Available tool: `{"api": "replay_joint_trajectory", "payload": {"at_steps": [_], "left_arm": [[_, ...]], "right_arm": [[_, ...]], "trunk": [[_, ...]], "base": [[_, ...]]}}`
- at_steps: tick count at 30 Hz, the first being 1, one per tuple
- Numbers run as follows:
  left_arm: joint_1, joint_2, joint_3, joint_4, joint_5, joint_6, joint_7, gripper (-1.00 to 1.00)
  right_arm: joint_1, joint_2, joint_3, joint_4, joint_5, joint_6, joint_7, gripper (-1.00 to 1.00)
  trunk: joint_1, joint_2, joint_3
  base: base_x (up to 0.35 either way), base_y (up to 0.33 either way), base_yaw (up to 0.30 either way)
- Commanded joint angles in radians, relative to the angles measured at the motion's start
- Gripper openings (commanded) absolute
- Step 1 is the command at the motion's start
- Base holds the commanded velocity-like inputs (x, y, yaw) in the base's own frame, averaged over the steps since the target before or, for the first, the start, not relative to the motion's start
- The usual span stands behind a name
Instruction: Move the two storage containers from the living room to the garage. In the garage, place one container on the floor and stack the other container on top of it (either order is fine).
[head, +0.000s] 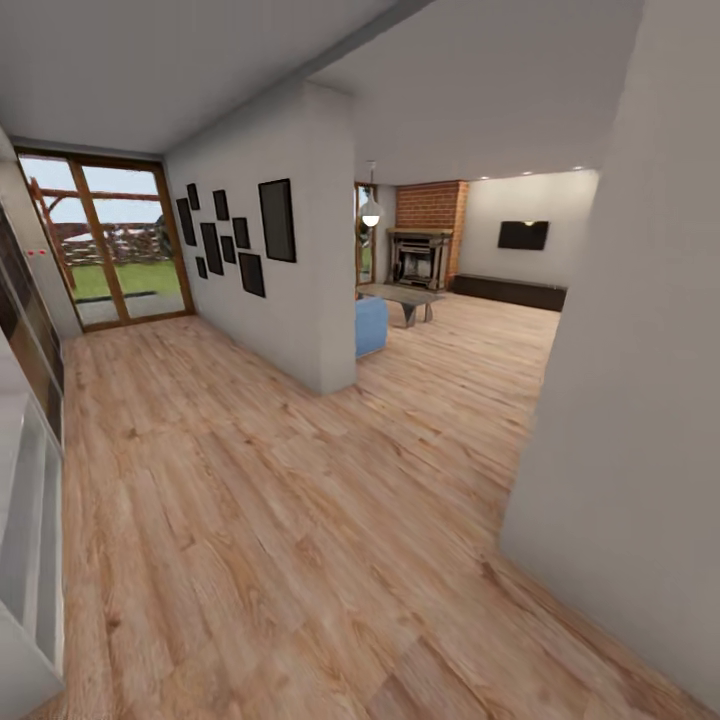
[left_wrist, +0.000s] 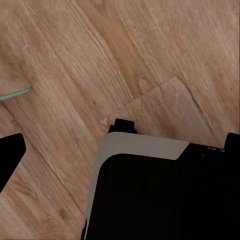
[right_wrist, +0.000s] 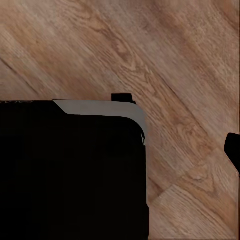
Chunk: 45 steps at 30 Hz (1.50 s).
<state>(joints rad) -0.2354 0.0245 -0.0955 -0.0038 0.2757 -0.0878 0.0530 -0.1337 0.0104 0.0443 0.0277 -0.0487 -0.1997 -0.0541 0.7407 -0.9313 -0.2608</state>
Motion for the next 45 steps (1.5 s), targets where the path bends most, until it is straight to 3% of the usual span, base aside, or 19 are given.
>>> {"api": "replay_joint_trajectory", "payload": {"at_steps": [1, 11, 45], "left_arm": [[-0.001, 0.000, -0.009, 0.001, 0.008, -0.003, 0.002, 1.00], [-0.001, 0.000, -0.009, 0.001, 0.008, 0.002, 0.002, 1.00], [-0.001, 0.000, -0.009, 0.001, 0.006, 0.005, 0.001, 1.00]], "right_arm": [[-0.001, 0.000, 0.005, 0.003, -0.005, -0.006, -0.003, 1.00], [-0.001, 0.000, 0.005, 0.003, -0.004, -0.006, -0.003, 1.00], [-0.001, -0.002, 0.002, 0.003, -0.014, -0.005, -0.004, 1.00]], "trunk": [[0.001, -0.001, -0.001], [0.001, -0.001, -0.001], [0.001, -0.001, -0.001]], "base": [[0.320, 0.000, 0.280], [0.322, 0.000, 0.185], [0.322, 0.000, 0.003]]}}
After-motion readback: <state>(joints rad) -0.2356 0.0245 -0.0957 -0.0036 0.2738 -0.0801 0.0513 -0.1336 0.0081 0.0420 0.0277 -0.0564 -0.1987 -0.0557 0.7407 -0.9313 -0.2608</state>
